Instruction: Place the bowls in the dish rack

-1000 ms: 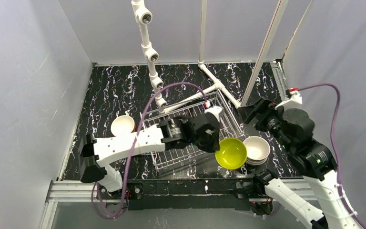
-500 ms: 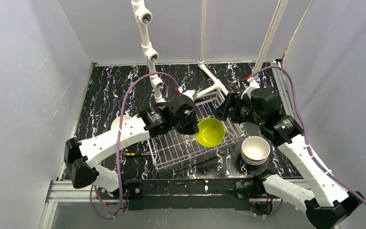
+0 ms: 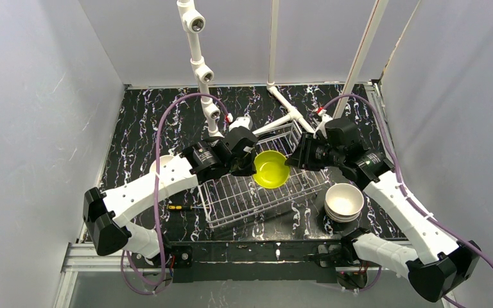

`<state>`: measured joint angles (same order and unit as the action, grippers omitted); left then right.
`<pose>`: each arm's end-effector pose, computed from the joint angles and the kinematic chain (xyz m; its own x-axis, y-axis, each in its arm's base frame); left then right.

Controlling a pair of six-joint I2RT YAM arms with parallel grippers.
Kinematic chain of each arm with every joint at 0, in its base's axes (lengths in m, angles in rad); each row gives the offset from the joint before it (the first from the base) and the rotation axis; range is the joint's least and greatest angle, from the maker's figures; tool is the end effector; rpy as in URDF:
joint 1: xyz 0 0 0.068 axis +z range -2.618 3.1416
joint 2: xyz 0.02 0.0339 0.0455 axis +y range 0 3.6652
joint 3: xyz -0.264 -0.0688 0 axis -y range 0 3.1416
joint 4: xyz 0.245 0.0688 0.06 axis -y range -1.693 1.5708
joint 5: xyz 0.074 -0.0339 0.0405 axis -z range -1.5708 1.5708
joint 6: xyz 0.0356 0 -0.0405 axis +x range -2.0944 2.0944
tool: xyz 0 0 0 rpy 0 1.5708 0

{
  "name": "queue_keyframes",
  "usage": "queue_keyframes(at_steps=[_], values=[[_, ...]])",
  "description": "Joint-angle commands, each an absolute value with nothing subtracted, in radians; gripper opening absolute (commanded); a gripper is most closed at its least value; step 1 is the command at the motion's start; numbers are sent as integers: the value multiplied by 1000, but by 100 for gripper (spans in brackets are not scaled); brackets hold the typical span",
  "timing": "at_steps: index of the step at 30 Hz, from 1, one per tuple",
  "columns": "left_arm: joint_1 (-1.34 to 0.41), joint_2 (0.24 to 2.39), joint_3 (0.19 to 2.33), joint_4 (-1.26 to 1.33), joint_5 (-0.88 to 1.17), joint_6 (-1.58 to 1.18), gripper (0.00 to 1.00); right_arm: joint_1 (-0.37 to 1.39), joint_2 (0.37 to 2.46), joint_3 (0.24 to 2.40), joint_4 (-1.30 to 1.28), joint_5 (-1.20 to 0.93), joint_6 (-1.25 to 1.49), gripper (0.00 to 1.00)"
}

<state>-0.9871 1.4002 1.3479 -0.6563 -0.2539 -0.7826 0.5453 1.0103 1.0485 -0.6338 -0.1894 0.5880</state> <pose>0.1757 -0.2499 0.3502 -0.7497 -0.1033 -0.6536 0.2453 0.8740 -0.4195 0.1781 0.1159 0.3453 -0.7556 0.1788 -0.6302 -0.2687 0.7928 0.5471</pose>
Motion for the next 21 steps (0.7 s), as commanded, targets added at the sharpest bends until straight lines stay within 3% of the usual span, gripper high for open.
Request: queue_keyframes(at_steps=[1,5,21], values=[[-983,1385,1346,-625,-291,-779,0,547,1025,1044,-622,-208,578,38],[-983,1383,1316,-570,-265,-746,0,548,1033,1043,-617,-213,582,33],[-983,1418,1362,-577,-275,-658,0,581,1045,1012,-619,-184,584,37]])
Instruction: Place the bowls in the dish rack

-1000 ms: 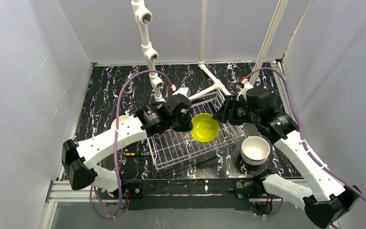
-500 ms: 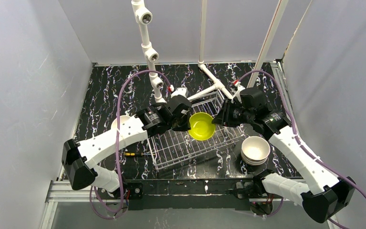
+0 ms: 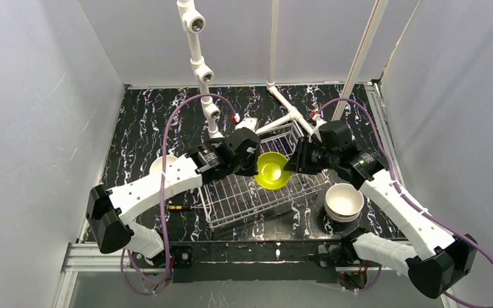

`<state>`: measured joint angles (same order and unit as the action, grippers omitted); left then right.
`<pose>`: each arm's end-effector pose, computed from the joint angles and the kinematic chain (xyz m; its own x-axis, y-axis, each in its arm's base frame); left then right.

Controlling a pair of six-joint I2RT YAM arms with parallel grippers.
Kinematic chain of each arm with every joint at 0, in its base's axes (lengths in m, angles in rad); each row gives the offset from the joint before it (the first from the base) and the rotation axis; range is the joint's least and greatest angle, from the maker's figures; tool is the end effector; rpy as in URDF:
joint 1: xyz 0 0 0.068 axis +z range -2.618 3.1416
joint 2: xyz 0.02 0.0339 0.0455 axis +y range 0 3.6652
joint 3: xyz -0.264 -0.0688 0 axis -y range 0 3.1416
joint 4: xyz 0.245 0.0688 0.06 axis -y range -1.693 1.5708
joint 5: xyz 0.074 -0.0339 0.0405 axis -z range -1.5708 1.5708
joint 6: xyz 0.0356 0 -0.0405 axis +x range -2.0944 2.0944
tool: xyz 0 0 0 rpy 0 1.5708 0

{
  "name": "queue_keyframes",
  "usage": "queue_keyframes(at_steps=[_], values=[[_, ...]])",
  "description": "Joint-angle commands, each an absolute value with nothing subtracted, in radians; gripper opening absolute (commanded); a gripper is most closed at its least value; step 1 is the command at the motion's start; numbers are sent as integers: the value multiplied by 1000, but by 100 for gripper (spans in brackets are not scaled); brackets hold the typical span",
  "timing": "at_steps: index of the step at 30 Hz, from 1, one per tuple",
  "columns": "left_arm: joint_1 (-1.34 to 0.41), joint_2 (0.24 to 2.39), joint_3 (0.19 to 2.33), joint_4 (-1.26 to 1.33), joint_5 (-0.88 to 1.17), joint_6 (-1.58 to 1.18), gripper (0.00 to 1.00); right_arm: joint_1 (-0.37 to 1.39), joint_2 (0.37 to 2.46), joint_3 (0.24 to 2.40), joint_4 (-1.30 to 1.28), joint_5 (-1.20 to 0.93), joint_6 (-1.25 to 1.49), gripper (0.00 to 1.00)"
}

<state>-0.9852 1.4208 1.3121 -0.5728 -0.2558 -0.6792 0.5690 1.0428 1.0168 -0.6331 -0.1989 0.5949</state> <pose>0.1815 -0.2574 0.3393 -0.7092 -0.0303 -0.7044 0.3241 0.8733 -0.3638 0.1812 0.1242 0.3285 -0.7970 0.1424 -0.5869 -0.2573 0.7992 0.5433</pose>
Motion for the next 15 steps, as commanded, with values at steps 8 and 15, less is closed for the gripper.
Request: queue_keyframes(at_steps=[8,15], values=[[-983,1431,1401,-586,-252,-594,0,594,1060,975,-565,-196,617,18],[-983,1444,1438,-595,-224,-506,21,598,1063,973,-560,-170,643,1]])
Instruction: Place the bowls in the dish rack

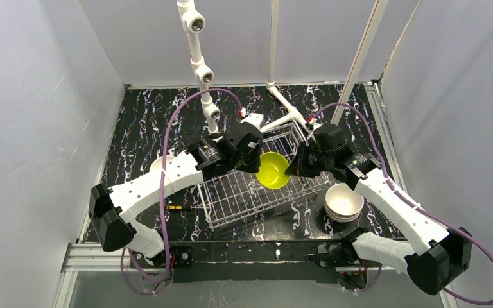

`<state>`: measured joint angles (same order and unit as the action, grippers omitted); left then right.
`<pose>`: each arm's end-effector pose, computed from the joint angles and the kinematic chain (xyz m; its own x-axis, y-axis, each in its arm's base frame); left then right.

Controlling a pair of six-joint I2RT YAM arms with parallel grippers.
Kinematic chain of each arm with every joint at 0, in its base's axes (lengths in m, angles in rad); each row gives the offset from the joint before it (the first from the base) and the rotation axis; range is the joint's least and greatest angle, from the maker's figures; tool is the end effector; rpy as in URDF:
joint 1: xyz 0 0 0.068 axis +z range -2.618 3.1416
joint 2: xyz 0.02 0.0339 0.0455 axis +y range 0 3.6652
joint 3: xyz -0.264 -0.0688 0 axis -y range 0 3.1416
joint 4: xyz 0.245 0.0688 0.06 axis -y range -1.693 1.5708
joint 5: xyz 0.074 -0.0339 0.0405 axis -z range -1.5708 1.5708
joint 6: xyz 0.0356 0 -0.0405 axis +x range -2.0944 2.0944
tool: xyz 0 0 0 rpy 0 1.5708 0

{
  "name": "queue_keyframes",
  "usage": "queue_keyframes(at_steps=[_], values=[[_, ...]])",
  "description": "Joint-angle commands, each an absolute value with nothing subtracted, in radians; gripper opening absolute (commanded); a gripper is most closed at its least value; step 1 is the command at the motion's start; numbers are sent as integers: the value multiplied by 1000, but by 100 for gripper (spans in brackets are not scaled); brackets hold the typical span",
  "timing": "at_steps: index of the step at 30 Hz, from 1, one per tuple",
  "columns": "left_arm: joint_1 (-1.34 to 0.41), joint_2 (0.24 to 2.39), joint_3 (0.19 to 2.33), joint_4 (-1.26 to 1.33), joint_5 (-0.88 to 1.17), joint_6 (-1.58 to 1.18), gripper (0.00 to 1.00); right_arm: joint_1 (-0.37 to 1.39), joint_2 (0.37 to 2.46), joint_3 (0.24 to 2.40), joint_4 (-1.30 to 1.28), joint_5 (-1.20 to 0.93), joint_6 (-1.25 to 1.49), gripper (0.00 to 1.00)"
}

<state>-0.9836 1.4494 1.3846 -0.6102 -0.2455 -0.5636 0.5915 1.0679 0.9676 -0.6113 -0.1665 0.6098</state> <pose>0.1851 -0.2625 0.3517 -0.6679 0.0683 -0.7411 0.4088 0.8658 -0.2887 0.1836 0.1305 0.3087 -0.8190 0.1302 -0.5588 -0.2257 0.8223 0.5224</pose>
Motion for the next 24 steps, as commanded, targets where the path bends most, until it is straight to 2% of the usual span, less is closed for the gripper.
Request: queue_keyframes(at_steps=[1,4,7,9,13,15,20,24], values=[[-982,1444,1443,-599,-234,-499,34,598,1062,974,-562,-161,651,1],[-983,1432,1463,-605,-267,-455,63,598,1066,978,-577,-122,674,1],[-983,1410,1497,-604,-215,-337,79,597,1077,982,-601,-96,689,1],[-982,1393,1506,-591,-130,-259,85,597,1088,988,-623,-82,693,1],[-1004,1348,1456,-517,161,-93,88,597,1102,997,-640,-62,698,1],[-1048,1342,1433,-505,229,6,89,597,1107,1012,-648,-54,697,1],[-1197,1380,1379,-489,88,322,84,597,1115,1059,-651,-52,692,1],[-1230,1441,1355,-484,-39,483,77,597,1122,1113,-685,-46,681,1]])
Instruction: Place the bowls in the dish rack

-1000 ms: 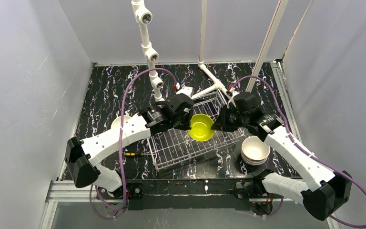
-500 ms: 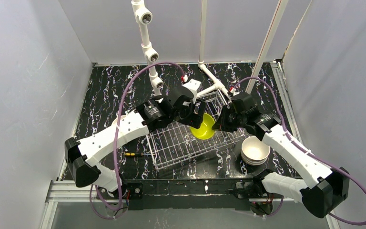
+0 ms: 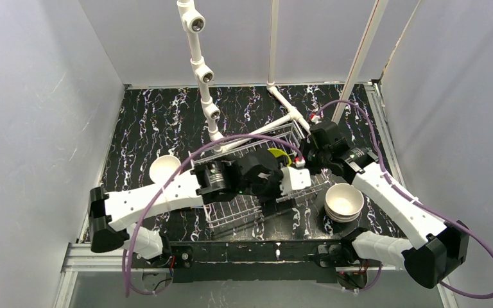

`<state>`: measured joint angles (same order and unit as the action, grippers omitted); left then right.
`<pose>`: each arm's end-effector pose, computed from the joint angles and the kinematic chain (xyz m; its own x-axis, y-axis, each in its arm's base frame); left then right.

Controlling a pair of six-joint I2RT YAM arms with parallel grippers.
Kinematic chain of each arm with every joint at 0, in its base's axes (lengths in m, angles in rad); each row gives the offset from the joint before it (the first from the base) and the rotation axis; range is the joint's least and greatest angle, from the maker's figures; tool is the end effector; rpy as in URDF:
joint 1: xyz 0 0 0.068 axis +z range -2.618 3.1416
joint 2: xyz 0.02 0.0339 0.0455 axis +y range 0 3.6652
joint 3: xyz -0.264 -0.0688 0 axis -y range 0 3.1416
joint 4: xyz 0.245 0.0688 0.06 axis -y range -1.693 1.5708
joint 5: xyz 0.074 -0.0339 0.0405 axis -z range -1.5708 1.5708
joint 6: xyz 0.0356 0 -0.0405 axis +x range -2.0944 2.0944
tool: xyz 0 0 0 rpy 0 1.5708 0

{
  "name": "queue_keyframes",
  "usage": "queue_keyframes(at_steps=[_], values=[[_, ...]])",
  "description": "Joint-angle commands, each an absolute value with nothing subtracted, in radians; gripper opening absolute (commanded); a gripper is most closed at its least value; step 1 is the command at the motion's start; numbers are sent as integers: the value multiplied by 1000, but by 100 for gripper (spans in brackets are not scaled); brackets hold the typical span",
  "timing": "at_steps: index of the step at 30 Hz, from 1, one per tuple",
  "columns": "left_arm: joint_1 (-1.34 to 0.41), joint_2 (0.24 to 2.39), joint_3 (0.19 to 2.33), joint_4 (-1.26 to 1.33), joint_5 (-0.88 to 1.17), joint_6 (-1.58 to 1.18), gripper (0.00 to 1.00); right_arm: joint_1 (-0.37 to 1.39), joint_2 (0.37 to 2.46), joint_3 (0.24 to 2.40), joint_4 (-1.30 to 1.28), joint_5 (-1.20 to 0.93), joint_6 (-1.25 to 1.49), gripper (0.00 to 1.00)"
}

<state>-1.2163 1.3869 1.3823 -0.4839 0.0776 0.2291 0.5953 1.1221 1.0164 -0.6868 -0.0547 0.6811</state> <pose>0.1063 -0.2951 0.3805 0.0591 0.4926 -0.8682 0.9707 0.1746 0.1651 0.1913 0.1319 0.3072 -0.8306 0.1968 -0.5209 -0.0884 0.8770 0.4723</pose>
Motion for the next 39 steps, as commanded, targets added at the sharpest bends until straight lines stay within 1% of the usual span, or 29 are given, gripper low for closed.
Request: queue_keyframes(at_steps=[1,3,5,8,11,13,15,21,23,26,27,28,29,30,32,33,34,35,36,38,39], values=[[-1230,1454,1356,-483,-64,502,73,597,1121,1121,-692,-44,677,1],[-1230,1474,1362,-463,-127,523,67,597,1116,1133,-704,-38,673,1],[-1236,1491,1364,-409,-234,529,58,597,1112,1137,-708,-39,672,1],[-1248,1512,1362,-360,-325,574,56,597,1106,1137,-709,-46,672,1],[-1253,1539,1372,-363,-359,604,53,597,1103,1142,-709,-45,672,1],[-1255,1553,1378,-380,-364,609,45,597,1104,1148,-714,-40,669,1],[-1256,1564,1389,-418,-355,595,41,597,1106,1153,-719,-35,666,1],[-1256,1578,1388,-458,-361,564,40,597,1109,1164,-725,-32,663,1],[-1256,1585,1384,-455,-377,561,37,598,1111,1169,-728,-33,663,1],[-1256,1595,1391,-453,-398,553,27,598,1109,1176,-733,-32,663,1],[-1256,1597,1396,-454,-396,550,20,597,1109,1180,-736,-32,663,1],[-1256,1600,1401,-456,-390,547,16,596,1108,1182,-737,-34,664,1],[-1256,1603,1404,-460,-384,543,4,597,1108,1187,-739,-37,666,1],[-1256,1607,1410,-463,-381,538,0,596,1108,1193,-740,-45,666,1],[-1256,1606,1413,-464,-368,527,0,597,1108,1208,-744,-65,670,1],[-1256,1602,1411,-457,-366,516,0,597,1109,1217,-744,-70,671,4],[-1254,1594,1410,-452,-370,501,0,597,1107,1225,-746,-69,676,12],[-1249,1587,1412,-451,-370,474,0,596,1103,1233,-751,-60,681,23],[-1242,1576,1417,-459,-357,434,0,595,1097,1238,-754,-49,687,32],[-1226,1552,1424,-476,-282,325,0,596,1076,1240,-751,-25,703,49],[-1223,1535,1416,-469,-241,284,0,596,1065,1235,-742,-18,713,55]])
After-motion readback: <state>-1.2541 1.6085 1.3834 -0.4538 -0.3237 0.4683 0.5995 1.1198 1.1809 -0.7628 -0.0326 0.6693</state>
